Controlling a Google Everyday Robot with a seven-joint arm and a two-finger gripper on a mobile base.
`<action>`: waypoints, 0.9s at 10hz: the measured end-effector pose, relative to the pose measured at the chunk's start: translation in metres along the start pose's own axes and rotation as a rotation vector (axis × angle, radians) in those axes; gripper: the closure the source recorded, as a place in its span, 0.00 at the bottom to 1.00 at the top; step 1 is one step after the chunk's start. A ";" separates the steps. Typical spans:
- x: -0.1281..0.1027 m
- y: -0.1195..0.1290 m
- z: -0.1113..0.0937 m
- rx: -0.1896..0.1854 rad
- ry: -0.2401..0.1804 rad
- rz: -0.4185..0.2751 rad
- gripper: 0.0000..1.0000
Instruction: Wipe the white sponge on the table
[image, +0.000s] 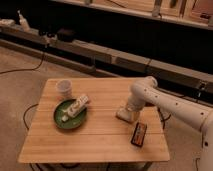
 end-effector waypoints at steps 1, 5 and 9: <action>0.023 -0.001 -0.004 0.013 0.003 0.056 0.52; 0.067 -0.040 -0.011 0.051 0.013 0.174 0.52; 0.070 -0.098 -0.015 0.073 0.033 0.202 0.52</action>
